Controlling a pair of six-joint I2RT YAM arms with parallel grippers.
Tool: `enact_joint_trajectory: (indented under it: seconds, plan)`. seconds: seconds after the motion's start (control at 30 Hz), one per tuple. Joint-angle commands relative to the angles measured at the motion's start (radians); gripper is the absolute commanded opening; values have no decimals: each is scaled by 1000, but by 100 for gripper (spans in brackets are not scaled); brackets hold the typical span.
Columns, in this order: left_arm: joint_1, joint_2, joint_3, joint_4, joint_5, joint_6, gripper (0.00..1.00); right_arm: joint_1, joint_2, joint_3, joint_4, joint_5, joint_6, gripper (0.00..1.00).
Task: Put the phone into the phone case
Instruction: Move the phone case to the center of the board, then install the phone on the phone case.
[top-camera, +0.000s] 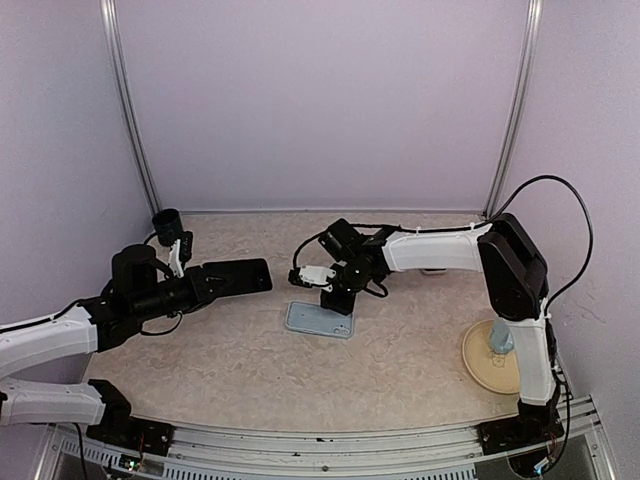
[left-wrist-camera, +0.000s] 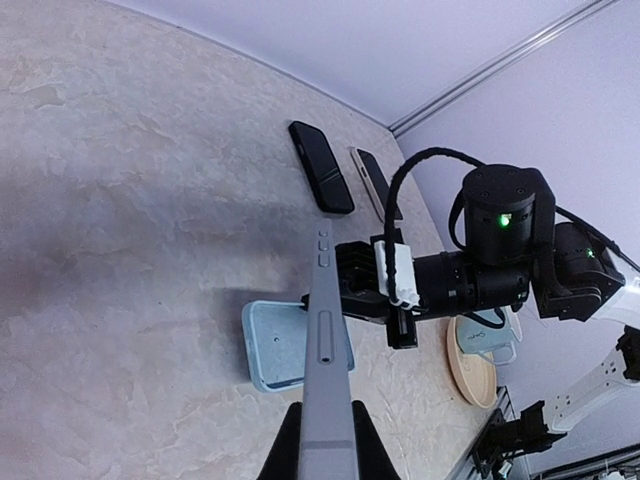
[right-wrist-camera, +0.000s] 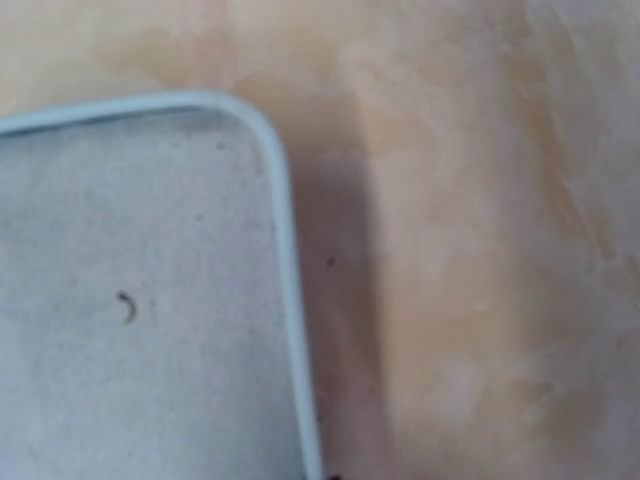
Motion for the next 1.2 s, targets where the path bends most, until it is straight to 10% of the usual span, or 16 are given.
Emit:
enact_joint_trajectory:
  seconds: [0.0, 0.47, 0.67, 1.17]
  plan:
    - [12, -2, -3, 28, -33, -15, 0, -8, 24, 47, 3, -16, 7, 0]
    - [12, 113, 24, 105, 107, -37, 0, -27, -36, 42, 22, -40, 81, 53]
    - [12, 216, 83, 112, 217, 1, 0, -43, -169, -97, 133, 15, 204, 97]
    - [-23, 442, 240, 130, 341, 26, 0, -110, -397, -362, 241, 85, 630, 100]
